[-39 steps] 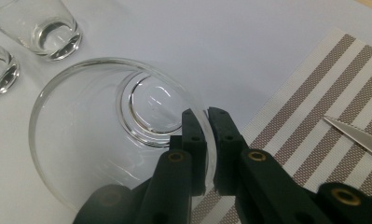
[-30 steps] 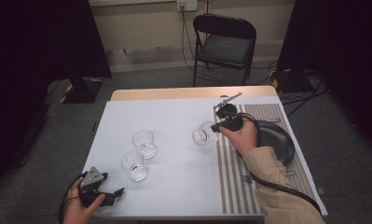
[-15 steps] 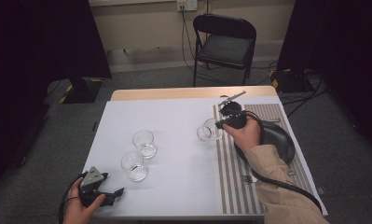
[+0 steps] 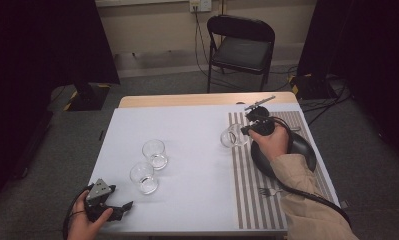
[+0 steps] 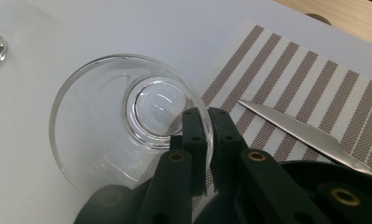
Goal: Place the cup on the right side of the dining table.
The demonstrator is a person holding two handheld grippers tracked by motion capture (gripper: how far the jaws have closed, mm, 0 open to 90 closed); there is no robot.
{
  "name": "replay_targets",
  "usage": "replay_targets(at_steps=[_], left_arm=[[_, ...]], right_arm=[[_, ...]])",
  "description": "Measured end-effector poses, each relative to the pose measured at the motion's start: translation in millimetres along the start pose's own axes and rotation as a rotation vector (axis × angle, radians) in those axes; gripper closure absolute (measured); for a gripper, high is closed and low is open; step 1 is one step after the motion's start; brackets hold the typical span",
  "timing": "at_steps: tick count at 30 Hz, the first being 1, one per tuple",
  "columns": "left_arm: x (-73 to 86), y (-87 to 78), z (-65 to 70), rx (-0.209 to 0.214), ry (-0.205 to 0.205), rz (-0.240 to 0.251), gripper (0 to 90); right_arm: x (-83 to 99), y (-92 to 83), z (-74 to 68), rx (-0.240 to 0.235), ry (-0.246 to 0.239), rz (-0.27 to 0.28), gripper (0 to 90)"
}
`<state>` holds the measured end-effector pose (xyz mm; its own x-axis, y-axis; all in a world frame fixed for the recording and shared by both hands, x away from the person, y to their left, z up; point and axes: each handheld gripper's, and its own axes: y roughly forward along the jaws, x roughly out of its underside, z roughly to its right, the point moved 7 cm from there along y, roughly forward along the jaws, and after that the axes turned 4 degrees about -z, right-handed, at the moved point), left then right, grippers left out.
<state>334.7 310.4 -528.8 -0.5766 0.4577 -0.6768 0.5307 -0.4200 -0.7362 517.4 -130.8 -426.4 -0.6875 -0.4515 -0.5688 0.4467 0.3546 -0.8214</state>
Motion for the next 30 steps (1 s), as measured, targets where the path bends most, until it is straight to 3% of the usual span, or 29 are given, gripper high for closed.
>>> replay_targets(at_steps=[12,30], left_arm=[[0.0,0.0,0.0,0.0,0.0,0.0,8.5],[-0.1,0.2,0.2,0.001,-0.002,0.004,8.5]], right_arm=[[9.0,7.4,15.9,0.041,0.015,-0.027,86.1],[13.6,10.2,19.8,0.055,0.033,-0.033,86.1]])
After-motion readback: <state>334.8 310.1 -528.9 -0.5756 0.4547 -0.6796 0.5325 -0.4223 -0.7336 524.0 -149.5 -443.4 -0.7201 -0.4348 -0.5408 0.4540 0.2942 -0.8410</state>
